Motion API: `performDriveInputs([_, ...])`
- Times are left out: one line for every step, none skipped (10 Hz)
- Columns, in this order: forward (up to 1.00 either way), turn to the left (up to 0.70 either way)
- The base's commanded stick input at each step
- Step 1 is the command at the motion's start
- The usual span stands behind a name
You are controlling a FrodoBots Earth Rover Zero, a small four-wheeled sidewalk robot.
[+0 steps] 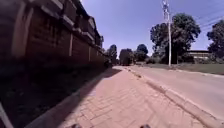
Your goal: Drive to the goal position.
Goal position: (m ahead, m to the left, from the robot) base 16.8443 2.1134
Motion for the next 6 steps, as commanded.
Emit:
performDriveInputs([0.30,0.00])
performDriveInputs([0.30,0.00])
performDriveInputs([0.30,0.00])
performDriveInputs([0.30,0.00])
performDriveInputs([0.30,0.00])
performDriveInputs([0.30,0.00])
